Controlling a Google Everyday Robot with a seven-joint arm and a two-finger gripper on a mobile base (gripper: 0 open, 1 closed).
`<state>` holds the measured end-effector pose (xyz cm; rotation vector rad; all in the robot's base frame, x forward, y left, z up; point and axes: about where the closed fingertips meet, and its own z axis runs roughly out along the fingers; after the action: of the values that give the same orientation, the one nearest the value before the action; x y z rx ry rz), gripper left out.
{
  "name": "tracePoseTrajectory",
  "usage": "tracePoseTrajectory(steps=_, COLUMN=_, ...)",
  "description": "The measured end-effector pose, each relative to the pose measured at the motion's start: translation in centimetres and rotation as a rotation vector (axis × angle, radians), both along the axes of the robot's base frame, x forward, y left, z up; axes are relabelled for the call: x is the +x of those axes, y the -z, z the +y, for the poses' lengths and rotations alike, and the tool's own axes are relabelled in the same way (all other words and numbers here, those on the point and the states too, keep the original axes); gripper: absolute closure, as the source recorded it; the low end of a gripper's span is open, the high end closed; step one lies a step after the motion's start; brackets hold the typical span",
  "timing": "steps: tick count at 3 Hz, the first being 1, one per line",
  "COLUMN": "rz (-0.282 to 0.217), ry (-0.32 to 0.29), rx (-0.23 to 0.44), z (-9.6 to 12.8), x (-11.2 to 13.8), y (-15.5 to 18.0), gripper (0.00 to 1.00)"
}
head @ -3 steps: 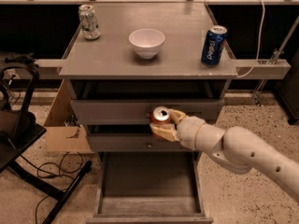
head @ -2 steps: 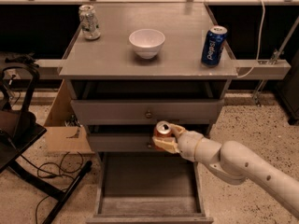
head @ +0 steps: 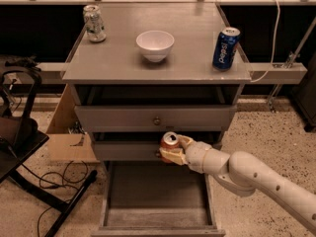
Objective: Place coke can into bottom drawer
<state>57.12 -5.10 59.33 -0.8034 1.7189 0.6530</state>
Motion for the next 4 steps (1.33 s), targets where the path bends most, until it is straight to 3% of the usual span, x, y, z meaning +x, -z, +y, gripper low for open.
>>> tracePoseTrajectory(steps=1, rz=0.028, ry=-0.010, rx=-0.065, z=-0.2, x=0.9, y=3.5, gripper=1.00)
tracePoseTrajectory(steps=2, rz=0.077, ry=-0.023, rx=-0.211, z=-3.9, x=1.0, y=11.9, gripper=1.00)
tracePoseTrajectory(steps=3, rz=0.083, ry=-0.037, rx=-0.267, z=-6.8, x=0.8, y=18.0, gripper=1.00)
tracePoseTrajectory(steps=4, rz=0.120, ry=-0.011, rx=-0.223, z=-8.8, x=-0.2, y=25.3, gripper=1.00)
